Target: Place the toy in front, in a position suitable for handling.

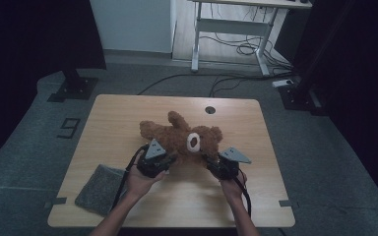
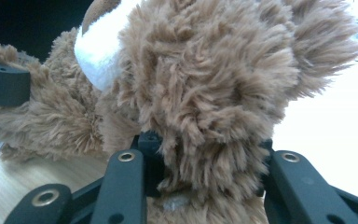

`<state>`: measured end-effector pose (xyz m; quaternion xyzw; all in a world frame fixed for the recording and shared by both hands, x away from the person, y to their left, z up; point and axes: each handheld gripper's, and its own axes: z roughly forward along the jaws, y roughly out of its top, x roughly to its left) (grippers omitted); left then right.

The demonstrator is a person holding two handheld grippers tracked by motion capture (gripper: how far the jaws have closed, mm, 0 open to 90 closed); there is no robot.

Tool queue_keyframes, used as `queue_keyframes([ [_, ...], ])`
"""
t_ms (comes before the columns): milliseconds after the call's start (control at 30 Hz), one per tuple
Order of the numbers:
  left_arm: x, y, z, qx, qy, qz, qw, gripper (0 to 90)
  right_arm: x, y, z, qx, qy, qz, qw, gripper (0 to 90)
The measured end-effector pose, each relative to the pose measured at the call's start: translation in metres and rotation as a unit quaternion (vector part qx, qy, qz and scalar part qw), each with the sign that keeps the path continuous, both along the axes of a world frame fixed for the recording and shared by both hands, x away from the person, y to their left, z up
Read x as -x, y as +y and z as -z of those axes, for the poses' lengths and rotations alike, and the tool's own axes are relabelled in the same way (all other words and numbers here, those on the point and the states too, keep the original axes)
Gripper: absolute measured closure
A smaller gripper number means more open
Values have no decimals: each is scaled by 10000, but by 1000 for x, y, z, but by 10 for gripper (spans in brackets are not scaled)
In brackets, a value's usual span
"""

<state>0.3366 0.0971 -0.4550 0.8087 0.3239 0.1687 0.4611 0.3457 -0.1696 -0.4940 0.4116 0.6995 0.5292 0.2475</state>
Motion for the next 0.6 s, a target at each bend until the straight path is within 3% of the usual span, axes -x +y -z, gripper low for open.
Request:
queue_keyframes([
  [300, 5, -13, 11, -20, 123, 130, 9998, 787, 3, -21, 10, -88, 386, -121, 9991, 592],
  [600, 8, -22, 19, -29, 210, 196, 9996, 784, 4, -34, 19, -142, 617, -118, 9979, 529],
])
